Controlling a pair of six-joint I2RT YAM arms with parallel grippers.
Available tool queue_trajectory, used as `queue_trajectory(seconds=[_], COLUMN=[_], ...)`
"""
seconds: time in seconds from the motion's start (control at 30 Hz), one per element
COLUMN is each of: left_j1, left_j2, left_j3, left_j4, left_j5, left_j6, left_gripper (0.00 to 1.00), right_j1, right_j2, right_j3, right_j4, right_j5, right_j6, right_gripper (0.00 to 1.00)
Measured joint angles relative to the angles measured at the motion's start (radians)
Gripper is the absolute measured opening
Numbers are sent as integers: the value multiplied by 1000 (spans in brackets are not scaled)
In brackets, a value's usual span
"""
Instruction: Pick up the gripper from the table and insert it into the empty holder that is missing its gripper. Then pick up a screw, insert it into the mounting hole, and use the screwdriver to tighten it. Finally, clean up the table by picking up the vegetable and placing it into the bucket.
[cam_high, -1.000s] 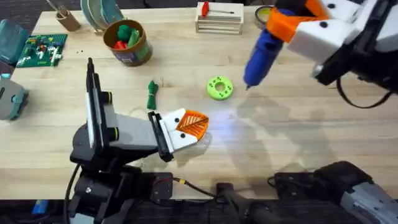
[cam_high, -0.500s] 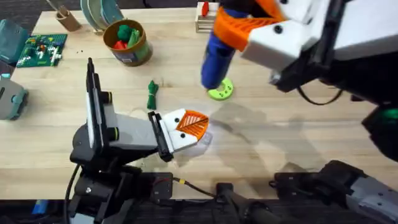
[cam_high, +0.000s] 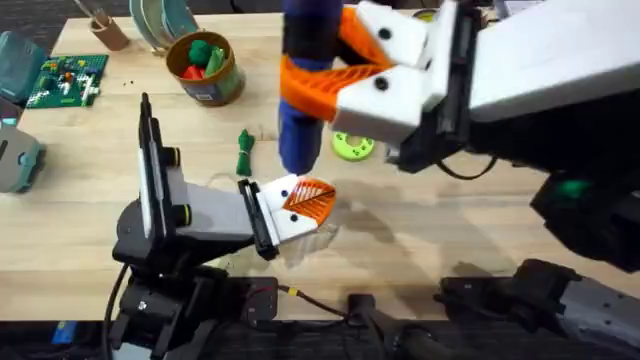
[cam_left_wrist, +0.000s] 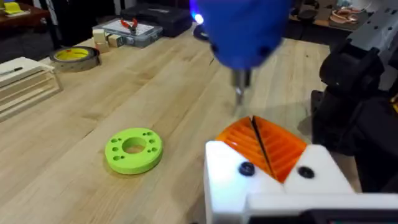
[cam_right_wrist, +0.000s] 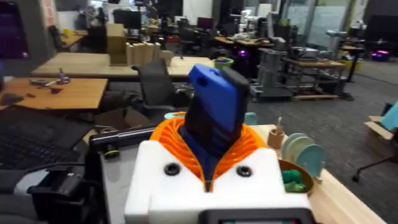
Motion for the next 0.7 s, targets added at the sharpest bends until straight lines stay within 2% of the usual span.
queue_trajectory(seconds=[0.27,0.7], left_j1=[0,0], left_j2=[0,0], left_j3=[0,0], left_j4=[0,0], left_j5=[0,0], left_j6=[0,0], left_gripper=[6,6], right_j1=[57,72], right_j2=[66,84], right_j3=[0,0], right_j4=[71,69], right_j5=[0,0], right_j6=[1,1], right_gripper=[13,13])
